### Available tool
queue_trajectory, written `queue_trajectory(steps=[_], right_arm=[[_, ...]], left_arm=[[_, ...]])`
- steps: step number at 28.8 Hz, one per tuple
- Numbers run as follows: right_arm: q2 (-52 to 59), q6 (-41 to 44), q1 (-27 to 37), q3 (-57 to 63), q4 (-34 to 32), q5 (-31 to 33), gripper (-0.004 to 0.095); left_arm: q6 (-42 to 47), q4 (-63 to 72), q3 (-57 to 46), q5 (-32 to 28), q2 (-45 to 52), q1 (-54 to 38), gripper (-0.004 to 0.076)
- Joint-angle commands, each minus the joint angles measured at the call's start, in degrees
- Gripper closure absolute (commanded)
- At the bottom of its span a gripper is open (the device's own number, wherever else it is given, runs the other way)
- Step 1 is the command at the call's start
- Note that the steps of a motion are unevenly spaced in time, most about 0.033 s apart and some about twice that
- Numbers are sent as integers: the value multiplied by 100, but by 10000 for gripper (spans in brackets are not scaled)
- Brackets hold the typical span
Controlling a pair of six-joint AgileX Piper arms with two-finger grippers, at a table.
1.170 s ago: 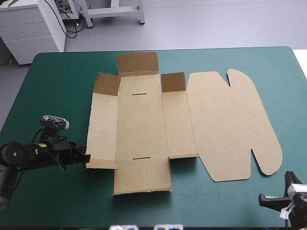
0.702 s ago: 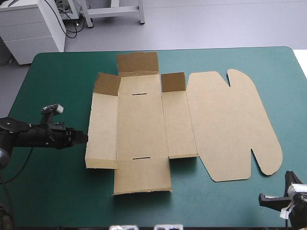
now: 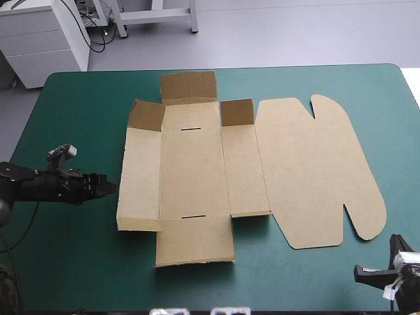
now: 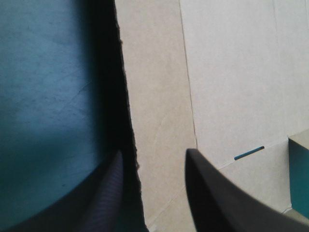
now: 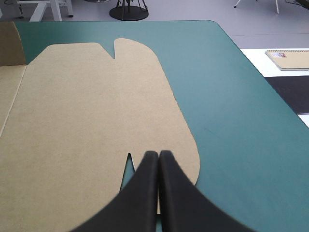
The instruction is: Fold the box
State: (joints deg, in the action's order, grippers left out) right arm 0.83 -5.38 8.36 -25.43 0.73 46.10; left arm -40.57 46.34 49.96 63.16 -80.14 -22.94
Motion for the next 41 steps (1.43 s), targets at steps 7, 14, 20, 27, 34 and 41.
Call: queue_trajectory(steps=[7, 14, 20, 27, 34, 41], right_arm=[[116, -17, -8, -129, -16, -422, 927], [116, -17, -8, -129, -16, -422, 927], [116, -17, -8, -129, -16, -422, 927], [116, -17, -8, -129, -16, -422, 927], [116, -17, -8, -129, -16, -422, 927], [116, -17, -8, -129, -16, -422, 927]], left_arm=[[962, 394, 166, 159, -725, 1, 232], [521, 1012, 166, 93, -956, 207, 232], [507, 1026, 166, 37, -1211, 607, 232], [507, 1112, 166, 64, -1605, 979, 232], [507, 1145, 217, 346, -1618, 1023, 327], [527, 721, 814, 1105, -1618, 1023, 729]])
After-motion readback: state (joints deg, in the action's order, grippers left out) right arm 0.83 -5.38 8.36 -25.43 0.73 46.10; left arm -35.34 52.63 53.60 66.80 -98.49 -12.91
